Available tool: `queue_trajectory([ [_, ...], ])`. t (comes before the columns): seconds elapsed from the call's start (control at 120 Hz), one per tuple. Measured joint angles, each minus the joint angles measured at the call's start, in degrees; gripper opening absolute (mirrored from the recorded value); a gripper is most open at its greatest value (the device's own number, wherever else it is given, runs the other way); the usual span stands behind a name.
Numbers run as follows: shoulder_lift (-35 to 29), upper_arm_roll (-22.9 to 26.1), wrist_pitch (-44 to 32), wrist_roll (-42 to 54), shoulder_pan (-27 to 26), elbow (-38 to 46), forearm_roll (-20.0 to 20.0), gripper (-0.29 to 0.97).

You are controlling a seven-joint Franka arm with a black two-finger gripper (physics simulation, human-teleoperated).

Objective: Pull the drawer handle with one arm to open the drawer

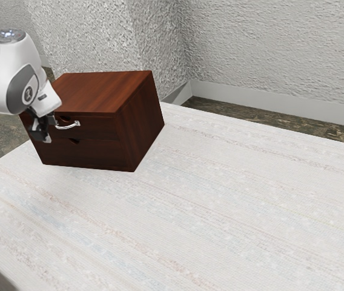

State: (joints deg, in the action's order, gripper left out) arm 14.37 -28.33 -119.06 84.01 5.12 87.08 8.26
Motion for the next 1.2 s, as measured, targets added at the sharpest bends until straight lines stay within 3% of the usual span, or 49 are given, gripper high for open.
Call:
queue_trajectory([
  [0.242, 0.9, 0.5, -0.4, 0.0, 0.0, -0.2, -0.7, 0.44],
  [0.817, 1.9, 1.9, -0.5, -0.1, 0.4, -0.1, -1.0, 0.39],
  [0.917, 2.0, 1.9, -0.5, -0.2, 0.5, -0.1, -1.2, 0.44],
  [1.2, 0.2, 1.8, -0.5, -0.3, 0.1, 1.3, -1.8, 0.39],
])
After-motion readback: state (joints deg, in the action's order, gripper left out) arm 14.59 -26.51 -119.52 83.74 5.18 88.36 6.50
